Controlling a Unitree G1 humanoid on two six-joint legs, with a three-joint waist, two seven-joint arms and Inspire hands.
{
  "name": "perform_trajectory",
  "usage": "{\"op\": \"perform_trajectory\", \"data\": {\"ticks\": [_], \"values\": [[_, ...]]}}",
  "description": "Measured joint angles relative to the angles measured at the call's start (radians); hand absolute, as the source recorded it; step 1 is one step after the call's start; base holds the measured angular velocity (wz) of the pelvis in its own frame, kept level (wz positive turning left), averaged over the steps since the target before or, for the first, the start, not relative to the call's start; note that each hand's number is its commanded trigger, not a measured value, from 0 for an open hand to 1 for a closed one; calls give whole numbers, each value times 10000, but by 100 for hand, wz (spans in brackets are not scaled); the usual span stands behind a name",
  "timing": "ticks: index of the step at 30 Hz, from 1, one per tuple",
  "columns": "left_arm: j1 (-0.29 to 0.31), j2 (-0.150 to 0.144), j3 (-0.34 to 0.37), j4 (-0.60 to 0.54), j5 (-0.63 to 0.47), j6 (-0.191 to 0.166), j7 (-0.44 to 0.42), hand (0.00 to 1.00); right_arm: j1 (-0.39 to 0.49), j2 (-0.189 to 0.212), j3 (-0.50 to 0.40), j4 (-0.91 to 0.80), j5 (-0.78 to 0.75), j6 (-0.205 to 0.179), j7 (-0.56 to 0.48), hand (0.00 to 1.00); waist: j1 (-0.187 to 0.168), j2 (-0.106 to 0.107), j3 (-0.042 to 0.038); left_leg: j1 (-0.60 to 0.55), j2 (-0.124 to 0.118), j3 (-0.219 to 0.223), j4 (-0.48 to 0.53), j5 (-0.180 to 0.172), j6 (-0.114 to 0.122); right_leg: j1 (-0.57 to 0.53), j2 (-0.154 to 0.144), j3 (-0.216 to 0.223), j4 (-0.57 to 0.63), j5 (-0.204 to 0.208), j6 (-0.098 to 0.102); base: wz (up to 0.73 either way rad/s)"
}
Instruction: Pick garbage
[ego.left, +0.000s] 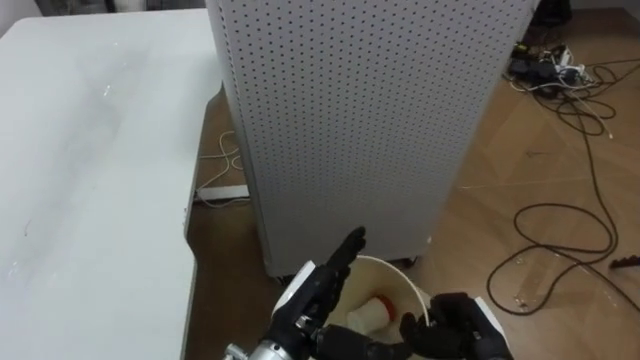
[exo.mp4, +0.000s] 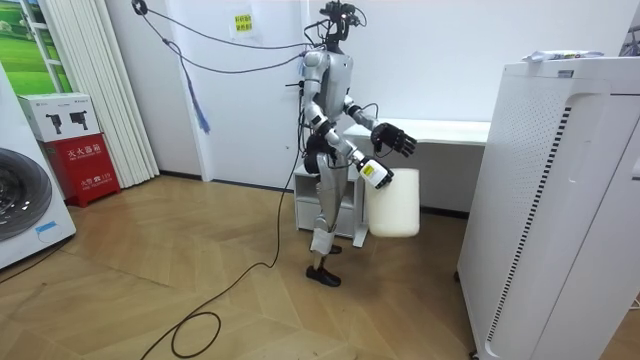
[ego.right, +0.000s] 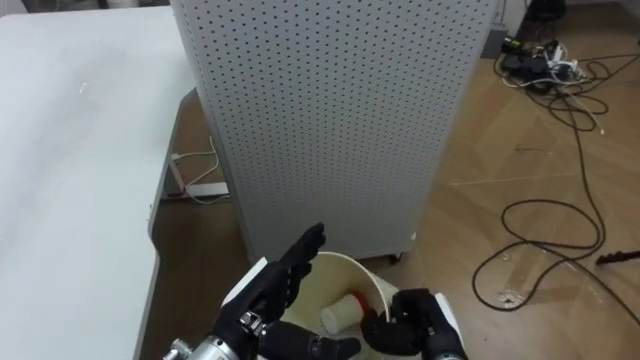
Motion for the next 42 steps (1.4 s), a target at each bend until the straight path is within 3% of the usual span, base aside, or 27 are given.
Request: {"op": "perform_trajectory", "data": {"ticks": [8,11,13,15,16,19,23,26,29,32,33,34,35,36,37,38,40,41,42], "values": [[25,14,374,-121,5,-332,61,0,134,-261,-7,-348,15,0,33,100,62,-46,-29,325,-84,107,-61,-92,18,-126,124,489,327,23,-26,-24],[35,105,904,-321,11,-389,79,0,146,-258,-8,-349,47,0,140,100,291,-98,-103,583,-18,317,-120,-131,-44,-81,255,587,363,116,-102,-43],[37,153,1327,-492,18,-404,116,0,147,-239,-7,-380,46,-4,204,100,359,-104,-132,698,3,327,-125,-166,-78,-56,301,593,369,147,-123,-37],[68,147,1657,-625,18,-479,317,0,207,-257,-9,-418,118,-4,226,100,484,-118,-229,782,6,307,-157,-173,-88,-40,333,613,366,159,-141,-19],[84,157,1689,-676,18,-482,358,0,208,-277,-8,-418,183,-4,221,100,522,-120,-230,816,7,294,-167,-177,-95,-17,337,606,364,162,-146,-12],[109,177,1848,-712,52,-534,528,0,209,-390,-22,-427,290,-4,140,100,594,-130,-250,980,14,284,-284,-180,-101,102,343,512,315,176,-158,-4],[227,180,2248,-909,302,-546,977,0,262,-375,-37,-428,341,-4,131,100,638,-125,-257,1180,99,249,-403,-195,-131,335,344,72,104,285,-239,-4],[270,143,2482,-987,299,-571,1314,0,281,-358,-162,-432,354,-4,153,100,698,-125,-257,1249,122,208,-469,-197,-146,398,386,37,29,280,-247,-5],[522,154,2652,-1159,279,-668,1448,0,307,-291,-224,-436,347,-4,201,100,804,-165,-262,1295,256,255,-317,-265,-250,435,442,-238,13,303,-335,-15],[555,312,2759,-1166,268,-672,1529,0,306,-131,-166,-459,346,-4,373,100,1048,-361,-211,1033,561,301,880,-612,-445,424,389,-989,481,-8,-677,-27],[567,360,2760,-1165,255,-672,1557,0,305,-125,-126,-547,348,-4,441,100,1111,-380,-200,742,803,266,1814,-785,-502,440,394,-1126,675,-169,-806,-28],[579,376,2773,-1165,252,-672,1559,0,306,-124,-101,-610,337,-4,453,100,1146,-384,-194,558,871,243,2329,-822,-494,461,400,-1163,746,-277,-845,-14],[586,383,2771,-1162,199,-676,1575,0,308,-150,-58,-738,337,-9,435,100,1135,-350,-152,86,1123,182,3684,-816,-497,574,415,-1296,896,-527,-942,5],[591,353,2737,-1162,181,-710,1600,0,308,-189,-47,-805,338,-51,416,100,1057,-234,-87,-407,1466,-29,5027,-676,-539,761,531,-1323,1064,-791,-1097,9],[604,348,2718,-1159,182,-741,1602,0,311,-177,-46,-806,333,-59,414,100,1053,-221,-69,-670,1594,-160,5624,-480,-526,868,632,-1263,1123,-916,-1120,14],[619,351,2707,-1159,194,-795,1593,0,334,-141,-45,-837,337,-61,413,100,1054,-243,-48,-1183,1655,-552,6586,92,-477,1016,797,-1055,1196,-1130,-1130,27],[564,324,2648,-1158,196,-914,1560,0,341,-200,-48,-916,401,-62,325,100,1022,-314,-36,-1921,1247,-820,6581,-178,-172,1063,901,-639,1219,-1277,-1228,38],[576,271,2590,-1159,169,-1045,1552,0,339,-245,-63,-919,404,-62,244,100,1094,-372,-24,-2408,789,-744,5884,-205,-127,1060,911,-284,1193,-1313,-1241,18],[592,270,2577,-1160,153,-1093,1552,0,346,-359,-63,-915,392,-60,187,100,1251,-405,-12,-2804,293,-704,4695,-94,-239,1062,953,133,1179,-1346,-1268,4]]}}
